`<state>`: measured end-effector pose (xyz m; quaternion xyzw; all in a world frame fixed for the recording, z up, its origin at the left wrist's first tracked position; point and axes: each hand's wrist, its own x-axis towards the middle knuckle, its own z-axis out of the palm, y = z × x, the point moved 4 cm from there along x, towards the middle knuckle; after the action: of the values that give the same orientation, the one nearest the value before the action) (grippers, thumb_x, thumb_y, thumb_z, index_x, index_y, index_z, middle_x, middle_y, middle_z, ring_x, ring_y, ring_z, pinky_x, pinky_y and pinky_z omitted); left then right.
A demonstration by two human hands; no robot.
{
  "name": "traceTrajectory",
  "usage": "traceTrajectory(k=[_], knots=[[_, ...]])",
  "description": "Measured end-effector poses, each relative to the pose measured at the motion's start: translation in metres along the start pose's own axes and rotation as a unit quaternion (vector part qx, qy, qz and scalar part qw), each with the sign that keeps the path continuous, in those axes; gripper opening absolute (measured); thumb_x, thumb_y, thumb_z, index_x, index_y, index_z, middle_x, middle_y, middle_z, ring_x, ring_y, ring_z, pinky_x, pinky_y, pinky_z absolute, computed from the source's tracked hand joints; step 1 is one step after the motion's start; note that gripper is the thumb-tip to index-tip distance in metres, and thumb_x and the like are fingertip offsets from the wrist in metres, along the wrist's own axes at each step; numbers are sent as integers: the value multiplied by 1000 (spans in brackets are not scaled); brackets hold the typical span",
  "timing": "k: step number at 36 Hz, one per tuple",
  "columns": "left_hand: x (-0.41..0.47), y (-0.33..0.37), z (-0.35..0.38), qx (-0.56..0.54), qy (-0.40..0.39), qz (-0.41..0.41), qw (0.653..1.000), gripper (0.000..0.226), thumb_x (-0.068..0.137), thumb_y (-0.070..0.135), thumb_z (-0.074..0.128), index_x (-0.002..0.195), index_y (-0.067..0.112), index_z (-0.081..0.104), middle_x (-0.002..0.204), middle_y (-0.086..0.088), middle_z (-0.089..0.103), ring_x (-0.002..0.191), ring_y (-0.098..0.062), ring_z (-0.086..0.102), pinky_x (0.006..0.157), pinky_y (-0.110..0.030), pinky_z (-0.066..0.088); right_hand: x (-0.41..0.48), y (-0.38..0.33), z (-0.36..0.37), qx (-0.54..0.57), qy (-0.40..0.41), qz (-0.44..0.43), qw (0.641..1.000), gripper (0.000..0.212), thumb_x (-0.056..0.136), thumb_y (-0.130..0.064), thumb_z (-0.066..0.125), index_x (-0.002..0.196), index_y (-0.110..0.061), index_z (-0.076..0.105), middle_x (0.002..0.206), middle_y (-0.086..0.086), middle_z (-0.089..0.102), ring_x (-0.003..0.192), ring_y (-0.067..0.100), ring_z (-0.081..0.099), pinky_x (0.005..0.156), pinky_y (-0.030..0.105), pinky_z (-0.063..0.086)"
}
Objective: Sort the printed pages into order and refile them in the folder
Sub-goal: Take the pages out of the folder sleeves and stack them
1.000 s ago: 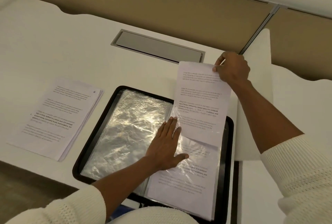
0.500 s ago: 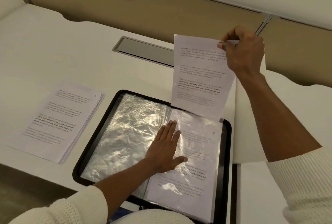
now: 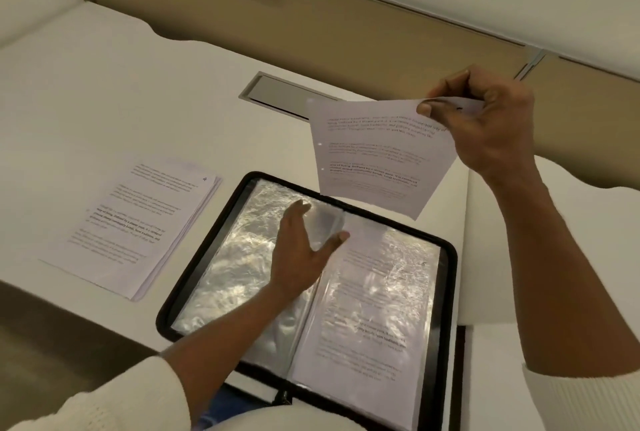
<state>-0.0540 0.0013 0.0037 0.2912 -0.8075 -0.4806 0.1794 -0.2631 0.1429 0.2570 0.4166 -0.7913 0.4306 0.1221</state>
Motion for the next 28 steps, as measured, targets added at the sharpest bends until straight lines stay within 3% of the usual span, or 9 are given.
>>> traceTrajectory(k=[4,7,11,15,21,25,28], knots=[[25,11,-48,-102,40,-46,993,95,77,77,78,148,22,45,144,8,55,133,-7,53,111,-36,49,2,-12,18,57,-37,29,997,20,90,-25,82,93,-8,72,93,-17,74,77,6,71,62,17,53],[37,24,-89,-123,24,-43,991,55,84,58,82,123,24,66,120,14,73,112,2,67,103,-36,56,6,-16,39,112,-51,74,990,20,88,-23,84,95,-7,72,92,-16,74,76,4,70,62,17,51],[38,26,-137,-203,11,-62,977,26,91,34,83,106,13,80,100,1,82,94,-22,79,88,-54,64,11,-17,76,195,-24,149,969,28,83,-25,88,104,-13,74,101,-3,76,87,12,71,72,27,57],[35,11,-180,-224,32,-95,969,28,90,32,84,97,5,78,96,-8,81,89,-32,79,84,-60,63,6,-11,126,286,19,277,917,43,77,-42,92,111,-25,72,111,-7,74,101,10,68,80,32,57],[39,-30,-242,-237,58,-147,959,24,91,28,82,103,8,79,99,-6,82,93,-26,79,87,-51,65,-25,-25,226,371,-76,421,824,56,87,-34,85,130,-7,61,113,5,79,98,24,78,74,35,61],[46,-67,-282,-205,64,-172,961,27,90,33,83,102,8,79,99,-5,82,94,-28,79,89,-52,64,-57,-50,288,354,-146,448,808,48,86,-18,85,128,-8,64,112,6,79,99,27,78,82,43,63],[52,-95,-308,-137,85,-178,971,29,89,39,84,89,10,77,87,2,81,80,-18,78,71,-40,64,-78,-69,330,323,-162,457,812,37,87,-9,83,120,-11,68,111,3,79,98,23,78,77,38,64]])
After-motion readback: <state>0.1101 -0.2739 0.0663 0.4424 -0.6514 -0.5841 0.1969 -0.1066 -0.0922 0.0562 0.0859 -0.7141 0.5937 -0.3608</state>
